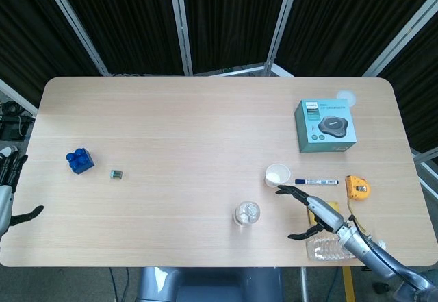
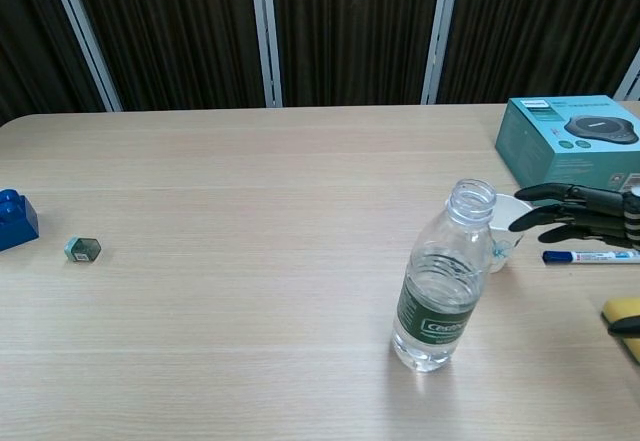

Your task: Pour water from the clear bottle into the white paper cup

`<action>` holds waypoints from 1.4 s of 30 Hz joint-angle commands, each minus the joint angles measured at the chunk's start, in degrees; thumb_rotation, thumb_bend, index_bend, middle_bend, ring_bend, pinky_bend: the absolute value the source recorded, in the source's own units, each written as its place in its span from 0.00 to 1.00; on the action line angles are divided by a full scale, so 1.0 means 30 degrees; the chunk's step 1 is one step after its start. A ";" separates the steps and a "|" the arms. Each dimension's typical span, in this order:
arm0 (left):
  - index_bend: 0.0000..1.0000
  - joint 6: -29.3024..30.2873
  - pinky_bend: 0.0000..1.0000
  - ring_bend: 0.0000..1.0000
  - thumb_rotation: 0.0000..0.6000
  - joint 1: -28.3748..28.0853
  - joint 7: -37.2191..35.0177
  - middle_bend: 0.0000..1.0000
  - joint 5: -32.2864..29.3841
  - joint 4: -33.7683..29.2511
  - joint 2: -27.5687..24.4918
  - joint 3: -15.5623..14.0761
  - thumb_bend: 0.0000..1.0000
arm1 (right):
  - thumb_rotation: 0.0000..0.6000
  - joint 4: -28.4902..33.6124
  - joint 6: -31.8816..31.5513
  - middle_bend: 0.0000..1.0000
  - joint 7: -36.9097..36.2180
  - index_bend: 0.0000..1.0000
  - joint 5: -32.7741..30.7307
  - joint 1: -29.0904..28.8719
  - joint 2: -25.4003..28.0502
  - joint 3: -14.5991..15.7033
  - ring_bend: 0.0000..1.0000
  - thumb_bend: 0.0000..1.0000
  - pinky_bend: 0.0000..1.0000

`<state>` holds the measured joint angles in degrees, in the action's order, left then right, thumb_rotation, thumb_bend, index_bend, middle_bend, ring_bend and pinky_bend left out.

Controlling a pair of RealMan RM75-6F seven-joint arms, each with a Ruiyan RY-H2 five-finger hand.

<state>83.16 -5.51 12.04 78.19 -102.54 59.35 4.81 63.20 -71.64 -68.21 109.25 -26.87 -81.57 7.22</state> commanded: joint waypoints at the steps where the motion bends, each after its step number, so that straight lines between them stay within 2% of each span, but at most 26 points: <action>1: 0.00 -0.0168 0.00 0.00 1.00 -0.0095 0.0046 0.00 -0.0162 0.0103 0.0058 0.0052 0.00 | 1.00 -0.0181 0.0062 0.12 0.0130 0.00 -0.0040 -0.0375 -0.0437 -0.0081 0.03 0.00 0.10; 18: 0.00 -0.0373 0.00 0.00 1.00 -0.0224 0.0149 0.00 -0.0809 0.0202 0.0119 0.0183 0.00 | 1.00 0.0353 0.1810 0.13 0.1867 0.00 -0.0885 -0.2167 -0.2582 -0.0188 0.04 0.00 0.13; 26: 0.00 -0.0502 0.00 0.00 1.00 -0.0282 0.0113 0.00 -0.1019 0.0237 0.0086 0.0207 0.00 | 1.00 -0.0229 0.2708 0.14 0.2826 0.03 -0.1660 -0.2679 -0.3611 -0.0345 0.06 0.00 0.16; 31: 0.00 -0.0629 0.00 0.00 1.00 -0.0354 0.0118 0.00 -0.1209 0.0315 0.0110 0.0245 0.00 | 1.00 -0.0546 0.2942 0.20 0.2921 0.03 -0.2000 -0.2904 -0.4095 -0.0313 0.11 0.00 0.16; 42: 0.00 -0.0692 0.00 0.00 1.00 -0.0416 0.0292 0.00 -0.1452 0.0348 0.0180 0.0264 0.00 | 1.00 -0.1455 0.3236 0.20 0.3904 0.04 -0.2302 -0.3297 -0.5453 -0.0267 0.12 0.00 0.16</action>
<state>81.09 -6.76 12.91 73.86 -101.50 59.89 5.59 59.17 -61.88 -56.84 102.41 -36.65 -97.61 6.37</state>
